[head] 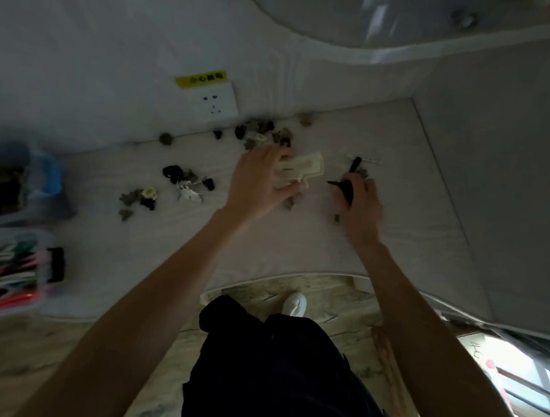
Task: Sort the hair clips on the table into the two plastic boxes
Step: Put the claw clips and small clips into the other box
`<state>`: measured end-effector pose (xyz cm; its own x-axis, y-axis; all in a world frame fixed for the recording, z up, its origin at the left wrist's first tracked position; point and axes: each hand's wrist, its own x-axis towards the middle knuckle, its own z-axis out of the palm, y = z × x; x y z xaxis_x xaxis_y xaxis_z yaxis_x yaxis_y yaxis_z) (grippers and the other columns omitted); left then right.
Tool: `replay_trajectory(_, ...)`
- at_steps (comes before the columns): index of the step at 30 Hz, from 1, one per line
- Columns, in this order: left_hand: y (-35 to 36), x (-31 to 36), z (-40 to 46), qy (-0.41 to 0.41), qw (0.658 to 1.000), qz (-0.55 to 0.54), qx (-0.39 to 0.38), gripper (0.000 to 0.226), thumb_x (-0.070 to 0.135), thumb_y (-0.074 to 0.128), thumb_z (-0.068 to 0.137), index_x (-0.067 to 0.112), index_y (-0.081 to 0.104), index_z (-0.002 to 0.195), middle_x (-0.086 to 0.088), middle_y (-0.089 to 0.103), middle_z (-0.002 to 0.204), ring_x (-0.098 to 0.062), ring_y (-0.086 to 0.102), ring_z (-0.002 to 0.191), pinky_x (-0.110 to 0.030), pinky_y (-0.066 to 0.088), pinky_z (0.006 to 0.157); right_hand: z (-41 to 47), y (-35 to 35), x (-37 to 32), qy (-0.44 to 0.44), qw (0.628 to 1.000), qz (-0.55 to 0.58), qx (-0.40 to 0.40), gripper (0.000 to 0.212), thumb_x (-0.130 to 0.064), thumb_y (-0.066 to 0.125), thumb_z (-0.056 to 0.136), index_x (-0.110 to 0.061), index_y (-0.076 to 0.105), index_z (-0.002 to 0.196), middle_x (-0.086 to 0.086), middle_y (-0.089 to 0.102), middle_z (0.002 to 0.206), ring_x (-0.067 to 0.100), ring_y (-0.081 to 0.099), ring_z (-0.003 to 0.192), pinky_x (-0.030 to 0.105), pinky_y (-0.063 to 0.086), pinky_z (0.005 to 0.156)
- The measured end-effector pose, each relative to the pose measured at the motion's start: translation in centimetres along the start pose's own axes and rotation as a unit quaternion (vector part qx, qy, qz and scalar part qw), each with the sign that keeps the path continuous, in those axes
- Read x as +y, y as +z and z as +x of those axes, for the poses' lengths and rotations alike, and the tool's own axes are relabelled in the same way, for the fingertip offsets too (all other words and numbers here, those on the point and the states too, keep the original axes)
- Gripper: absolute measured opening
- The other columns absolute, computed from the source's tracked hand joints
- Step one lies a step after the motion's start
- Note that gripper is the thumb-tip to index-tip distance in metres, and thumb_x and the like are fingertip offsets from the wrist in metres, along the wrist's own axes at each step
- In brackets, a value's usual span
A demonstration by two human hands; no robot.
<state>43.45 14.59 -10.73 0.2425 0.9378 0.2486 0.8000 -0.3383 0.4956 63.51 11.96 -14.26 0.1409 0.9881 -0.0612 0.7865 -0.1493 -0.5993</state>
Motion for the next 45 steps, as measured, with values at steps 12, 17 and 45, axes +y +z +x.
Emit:
replay_trajectory(12,-19.9,-13.9,-12.7,-0.304,0.939,0.037,0.154,0.049,0.041,0.068,0.072,0.019,0.058,0.114,-0.007,0.061,0.111,-0.025,0.056,0.103,-0.028,0.041,0.085,-2.5,8.5,-23.4,0.015,0.907,0.331,-0.262,0.017,-0.033,0.055,0.092,-0.018,0.060,0.097,-0.006,0.052,0.068,0.006,0.045,0.055,0.018,0.037,0.048)
replay_trajectory(17,-27.0,-22.2,-17.3,-0.377,0.917,0.090,0.094,0.050,0.038,0.066,0.072,0.019,0.058,0.116,-0.009,0.059,0.114,-0.030,0.053,0.108,-0.039,0.043,0.090,-3.2,13.1,-34.3,-0.041,0.885,0.333,-0.324,0.020,-0.032,0.057,0.091,-0.014,0.061,0.098,-0.004,0.049,0.062,0.008,0.043,0.052,0.020,0.036,0.046)
replay_trajectory(45,-29.9,-30.8,-22.0,-0.307,0.945,0.113,-0.023,0.033,0.031,0.070,0.076,0.023,0.063,0.107,-0.001,0.062,0.115,-0.023,0.056,0.105,-0.037,0.036,0.089,-5.3,24.4,-43.5,-0.440,0.844,-0.150,-0.267,0.033,-0.018,0.050,0.087,-0.020,0.060,0.118,0.001,0.055,0.133,0.026,0.041,0.130,0.048,0.026,0.111)
